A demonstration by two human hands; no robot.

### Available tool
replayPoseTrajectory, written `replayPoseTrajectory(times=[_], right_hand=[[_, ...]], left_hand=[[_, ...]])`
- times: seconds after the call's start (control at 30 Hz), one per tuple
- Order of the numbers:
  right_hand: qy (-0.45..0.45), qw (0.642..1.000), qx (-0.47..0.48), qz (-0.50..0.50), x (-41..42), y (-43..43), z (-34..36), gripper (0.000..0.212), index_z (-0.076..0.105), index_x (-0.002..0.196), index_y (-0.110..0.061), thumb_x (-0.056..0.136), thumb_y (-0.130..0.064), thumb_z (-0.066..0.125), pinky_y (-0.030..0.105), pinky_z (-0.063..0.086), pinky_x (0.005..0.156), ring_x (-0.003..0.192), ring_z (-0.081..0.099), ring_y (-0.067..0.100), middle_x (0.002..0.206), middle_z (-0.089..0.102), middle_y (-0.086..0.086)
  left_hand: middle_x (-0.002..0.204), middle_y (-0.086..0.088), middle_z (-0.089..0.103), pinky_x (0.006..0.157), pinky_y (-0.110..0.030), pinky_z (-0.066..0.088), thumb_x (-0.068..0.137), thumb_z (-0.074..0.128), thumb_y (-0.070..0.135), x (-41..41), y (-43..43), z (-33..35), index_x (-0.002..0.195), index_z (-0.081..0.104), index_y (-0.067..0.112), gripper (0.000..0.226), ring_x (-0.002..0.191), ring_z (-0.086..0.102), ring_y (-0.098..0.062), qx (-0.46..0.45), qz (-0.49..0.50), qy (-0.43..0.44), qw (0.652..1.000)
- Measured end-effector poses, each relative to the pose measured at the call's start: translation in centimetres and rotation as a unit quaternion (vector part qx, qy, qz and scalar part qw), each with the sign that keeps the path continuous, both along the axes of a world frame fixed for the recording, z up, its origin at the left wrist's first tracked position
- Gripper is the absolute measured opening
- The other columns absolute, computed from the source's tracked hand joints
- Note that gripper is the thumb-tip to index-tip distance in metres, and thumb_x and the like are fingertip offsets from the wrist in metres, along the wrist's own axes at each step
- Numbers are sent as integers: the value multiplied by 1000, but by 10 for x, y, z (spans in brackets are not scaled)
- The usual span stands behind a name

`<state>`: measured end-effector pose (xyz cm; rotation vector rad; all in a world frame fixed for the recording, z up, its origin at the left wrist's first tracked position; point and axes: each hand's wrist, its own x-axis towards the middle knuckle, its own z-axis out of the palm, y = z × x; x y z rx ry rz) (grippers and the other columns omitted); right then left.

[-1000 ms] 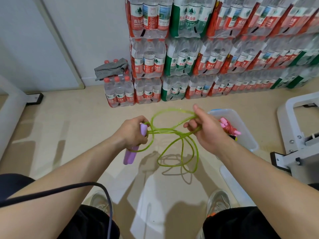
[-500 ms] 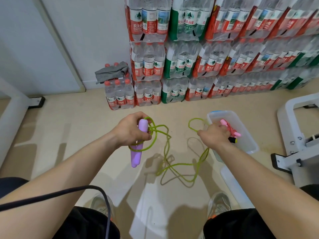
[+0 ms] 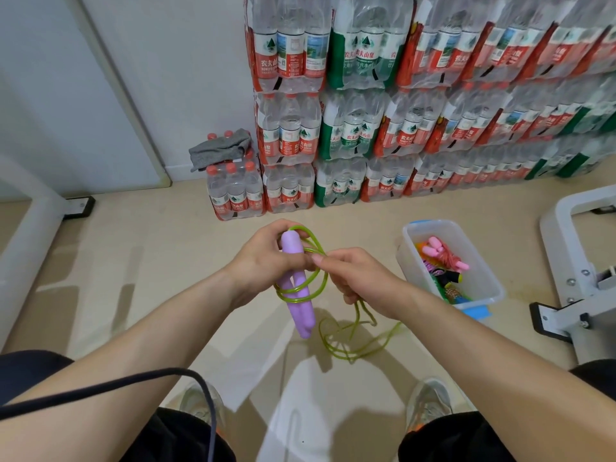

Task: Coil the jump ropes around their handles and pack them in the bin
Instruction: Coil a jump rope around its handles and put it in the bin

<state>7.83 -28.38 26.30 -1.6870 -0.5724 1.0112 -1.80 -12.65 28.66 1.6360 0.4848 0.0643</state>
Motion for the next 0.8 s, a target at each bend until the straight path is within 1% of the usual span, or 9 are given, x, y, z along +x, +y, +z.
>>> replayPoseTrajectory(times=[0.1, 0.17, 0.23, 0.37, 0.4, 0.47, 0.53, 0.67, 0.8], right_hand=[[-2, 1000, -1, 24, -3, -2, -3, 21, 68, 74, -26, 92, -37, 71, 23, 24, 49, 51, 31, 6, 57, 40, -13], [-7, 998, -22, 61, -3, -4, -3, 14, 70, 76, -29, 82, -32, 82, 25, 24, 52, 56, 36, 5, 64, 47, -10], [-5, 993, -55, 108, 0, -6, -3, 16, 70, 75, -29, 74, -30, 86, 26, 25, 54, 59, 38, 6, 66, 48, -8], [-5, 981, -112, 159, 3, -8, -7, 32, 62, 58, -26, 79, -13, 83, 26, 24, 51, 55, 33, 11, 56, 40, -7], [-3, 980, -111, 165, 3, -8, -8, 29, 61, 64, -24, 79, -13, 83, 25, 24, 51, 57, 34, 13, 59, 42, -3], [7, 979, -97, 177, 2, -9, -8, 15, 67, 88, -10, 83, -16, 80, 23, 28, 50, 65, 44, 15, 74, 65, 7], [8, 979, -96, 182, 5, -11, -6, 26, 65, 107, 2, 89, -15, 74, 22, 30, 51, 69, 55, 9, 95, 77, 10], [3, 985, -64, 161, 10, -13, -6, 9, 68, 100, -12, 92, -13, 71, 22, 31, 52, 64, 55, 3, 90, 77, 3], [-7, 989, -49, 136, 9, -14, -12, 3, 72, 93, -15, 91, -13, 73, 21, 30, 51, 61, 50, 5, 77, 73, -2]], left_hand=[[84, -5, 72, 64, -28, 56, 84, 67, -11, 2, -4, -3, 113, 59, 6, 34, 75, 69, -20, -50, 38, -10, 998], [90, -10, 72, 72, -34, 58, 84, 69, -10, 2, -6, -7, 116, 58, 1, 36, 79, 69, -25, -93, 58, -9, 994], [96, -13, 71, 80, -40, 57, 84, 70, -11, 1, -9, -11, 118, 57, -2, 38, 81, 68, -26, -129, 78, -4, 989], [95, -11, 71, 72, -35, 59, 85, 69, -9, 4, -9, -13, 118, 57, 1, 36, 75, 68, -23, -169, 124, -8, 978], [95, -11, 71, 69, -34, 59, 85, 70, -8, 4, -8, -12, 118, 58, 2, 36, 74, 68, -23, -177, 129, -7, 976], [94, -14, 69, 65, -33, 59, 83, 73, -4, 3, -4, -11, 119, 58, 4, 40, 74, 68, -24, -202, 128, -4, 971], [94, -16, 69, 66, -35, 60, 81, 75, 2, 2, 0, -10, 122, 58, 7, 45, 76, 69, -26, -213, 107, -3, 971], [97, -14, 72, 78, -40, 60, 74, 81, 15, 3, 7, -9, 125, 55, 7, 57, 84, 70, -26, -123, 47, 7, 991], [82, 2, 73, 60, -19, 53, 77, 85, 20, 2, 11, -5, 116, 59, 13, 47, 69, 68, -8, 36, 2, 48, 998]])
